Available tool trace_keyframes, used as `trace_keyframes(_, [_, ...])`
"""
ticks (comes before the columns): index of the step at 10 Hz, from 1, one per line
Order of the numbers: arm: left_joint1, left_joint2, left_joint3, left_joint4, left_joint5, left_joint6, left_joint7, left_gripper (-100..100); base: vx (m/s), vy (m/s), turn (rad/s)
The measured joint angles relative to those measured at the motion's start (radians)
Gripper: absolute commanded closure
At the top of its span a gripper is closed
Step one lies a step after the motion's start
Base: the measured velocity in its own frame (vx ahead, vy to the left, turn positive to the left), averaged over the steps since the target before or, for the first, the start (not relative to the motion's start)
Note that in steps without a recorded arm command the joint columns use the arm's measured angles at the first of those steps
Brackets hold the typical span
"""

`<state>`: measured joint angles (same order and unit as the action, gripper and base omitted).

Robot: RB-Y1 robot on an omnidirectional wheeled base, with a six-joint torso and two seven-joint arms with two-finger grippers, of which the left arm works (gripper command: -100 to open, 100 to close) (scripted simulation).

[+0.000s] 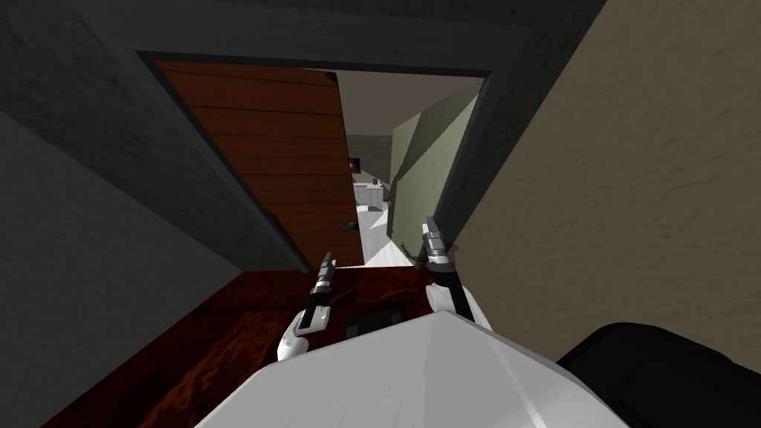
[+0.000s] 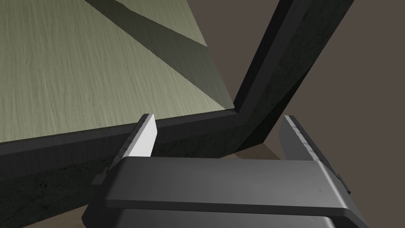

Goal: Push the door open

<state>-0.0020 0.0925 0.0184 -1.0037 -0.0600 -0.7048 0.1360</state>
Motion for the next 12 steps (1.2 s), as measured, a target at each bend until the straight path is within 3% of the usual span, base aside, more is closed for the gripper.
trace_keyframes(12, [-0.126,-0.013,-0.007,0.272,-0.034,-0.072,0.005,-100,0.103,0.024,-0.005])
